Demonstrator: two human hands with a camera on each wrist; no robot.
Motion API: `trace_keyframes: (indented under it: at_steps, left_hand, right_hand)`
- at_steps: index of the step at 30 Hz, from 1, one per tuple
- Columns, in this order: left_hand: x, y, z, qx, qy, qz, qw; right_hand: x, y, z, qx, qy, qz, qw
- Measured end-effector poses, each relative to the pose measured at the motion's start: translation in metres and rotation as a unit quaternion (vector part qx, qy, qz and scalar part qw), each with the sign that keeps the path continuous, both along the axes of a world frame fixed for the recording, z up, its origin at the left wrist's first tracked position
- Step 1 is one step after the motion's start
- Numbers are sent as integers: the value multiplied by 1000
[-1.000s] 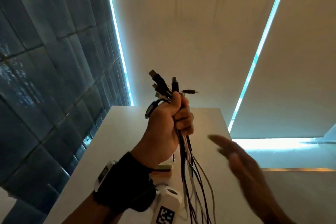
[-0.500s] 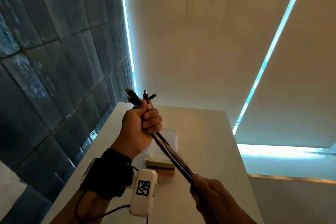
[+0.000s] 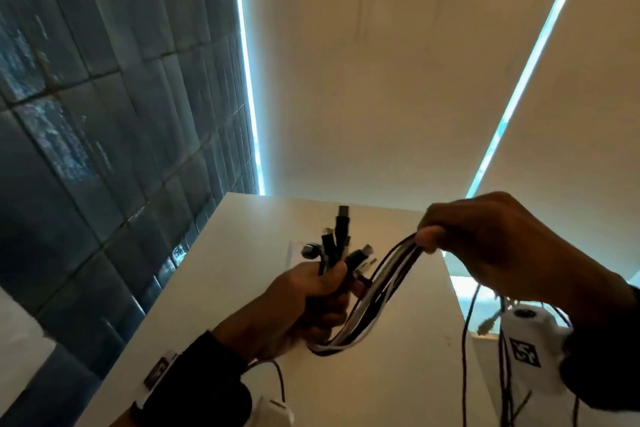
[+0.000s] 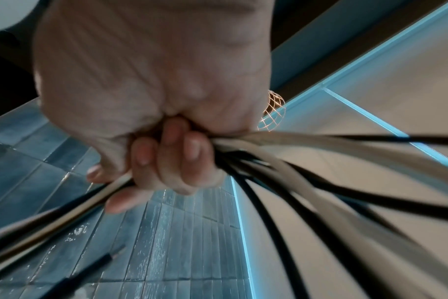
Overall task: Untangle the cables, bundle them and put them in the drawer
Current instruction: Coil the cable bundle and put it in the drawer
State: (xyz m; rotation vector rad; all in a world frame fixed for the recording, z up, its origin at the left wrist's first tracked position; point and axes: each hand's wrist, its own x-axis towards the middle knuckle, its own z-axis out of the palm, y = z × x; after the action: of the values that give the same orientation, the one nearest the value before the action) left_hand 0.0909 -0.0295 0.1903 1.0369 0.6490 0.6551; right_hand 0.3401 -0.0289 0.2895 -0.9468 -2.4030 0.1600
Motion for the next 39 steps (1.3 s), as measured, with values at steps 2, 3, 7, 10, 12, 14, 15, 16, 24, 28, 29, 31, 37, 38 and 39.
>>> trace_keyframes:
  at_steps: [2,3,7,10,12,14,15,16,24,28,29,31,37,38,39]
  left_hand:
    - [2,-7,4,13,5,-19,1000]
    - [2,-10,7,15,12,-27,999]
    - [2,-20,13,54,52,-91,993]
    - [3,-21,10,86,119,-74,986]
    - [2,-19,7,77,125,-76,986]
    - [2,-17,3,64,113,-91,987]
    - [3,-15,0,60,98,-97,989]
    - [4,-14,-3,50,74,-103,991]
    - [23,-8,-10,-46,4,-44,998]
    - [19,5,1,-35,21,42,998]
    - [17,11,3,-39,10,70,997]
    - [9,23,4,-51,-26,130,990]
    - [12,44,-8,-22,-3,250,968]
    - [19,44,-8,-10,13,261,965]
    - [25,44,-8,0,27,268,963]
  right_hand:
    - [-6,11,-1,19,-1,12,1000]
    - [-9,16,-4,21,-1,21,1000]
    - [-21,33,-22,23,-4,39,999]
    - [-27,40,-35,1,17,42,999]
    - [-31,44,-44,-14,26,45,999]
    - [-33,47,-53,-26,31,44,998]
    - [-34,47,-56,-30,32,45,998]
    - [-34,49,-59,-30,33,43,998]
    - [-22,55,-69,-132,50,-13,990]
    - [-6,54,-89,-396,214,18,893]
    - [-2,52,-96,-438,249,18,863]
    - [3,48,-112,-445,285,11,849]
    - [-18,37,-127,-299,387,-156,858]
    - [-27,34,-123,-242,369,-186,878]
    - [-37,32,-119,-188,341,-206,898]
